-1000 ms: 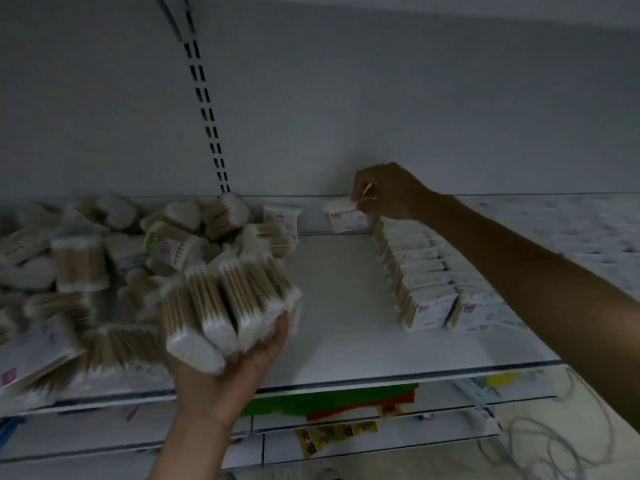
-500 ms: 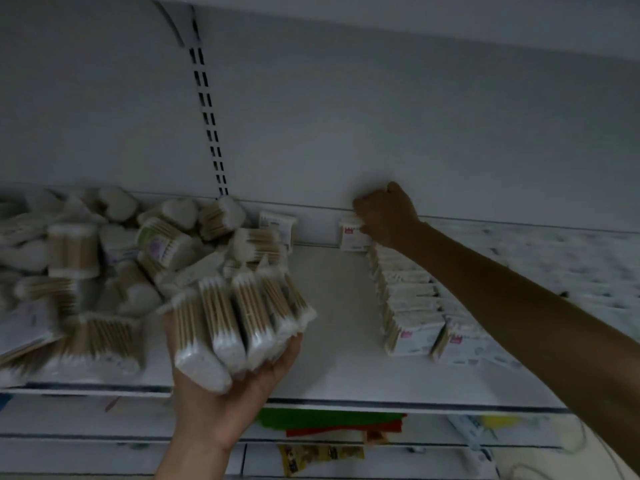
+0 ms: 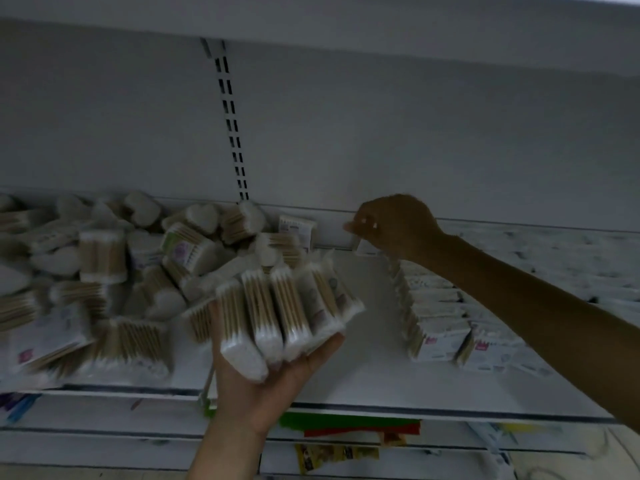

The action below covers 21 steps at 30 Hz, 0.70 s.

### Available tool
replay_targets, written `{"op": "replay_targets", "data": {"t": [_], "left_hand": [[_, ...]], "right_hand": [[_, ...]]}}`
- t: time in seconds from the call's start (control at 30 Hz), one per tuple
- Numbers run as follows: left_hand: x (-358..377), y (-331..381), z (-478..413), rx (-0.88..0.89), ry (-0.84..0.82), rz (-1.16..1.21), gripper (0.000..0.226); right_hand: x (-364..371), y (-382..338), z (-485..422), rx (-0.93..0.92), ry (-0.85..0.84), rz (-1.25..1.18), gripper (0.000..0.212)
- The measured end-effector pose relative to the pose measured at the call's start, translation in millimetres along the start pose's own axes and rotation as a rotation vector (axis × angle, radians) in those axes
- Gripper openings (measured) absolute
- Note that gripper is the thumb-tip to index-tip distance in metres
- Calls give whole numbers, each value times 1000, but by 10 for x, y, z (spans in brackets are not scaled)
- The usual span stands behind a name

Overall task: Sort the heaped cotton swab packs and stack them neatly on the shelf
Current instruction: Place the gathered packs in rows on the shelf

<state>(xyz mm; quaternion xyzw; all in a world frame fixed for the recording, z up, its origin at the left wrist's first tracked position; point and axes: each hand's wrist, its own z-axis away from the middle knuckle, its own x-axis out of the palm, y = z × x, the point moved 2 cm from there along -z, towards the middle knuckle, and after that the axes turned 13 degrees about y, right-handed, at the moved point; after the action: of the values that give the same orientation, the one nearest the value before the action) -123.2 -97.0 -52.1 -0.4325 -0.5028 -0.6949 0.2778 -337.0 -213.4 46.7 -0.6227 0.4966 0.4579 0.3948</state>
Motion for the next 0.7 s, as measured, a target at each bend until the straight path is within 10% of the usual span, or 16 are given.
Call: {"op": "replay_targets", "data": {"t": [0.13, 0.47, 0.6, 0.7], "left_hand": [[97, -35, -108, -250, -132, 150, 73], [-61, 55, -348, -284, 8, 282, 55], [-39, -12, -342, -199, -45, 297, 32], [25, -93, -337, -234, -81, 300, 103]], "right_hand": [[-100, -354, 151, 204, -376, -734, 18], [-493, 137, -71, 295, -118, -793, 8], [-388, 6, -92, 261, -395, -627, 29], [-268, -142, -38, 41, -582, -568, 21]]}}
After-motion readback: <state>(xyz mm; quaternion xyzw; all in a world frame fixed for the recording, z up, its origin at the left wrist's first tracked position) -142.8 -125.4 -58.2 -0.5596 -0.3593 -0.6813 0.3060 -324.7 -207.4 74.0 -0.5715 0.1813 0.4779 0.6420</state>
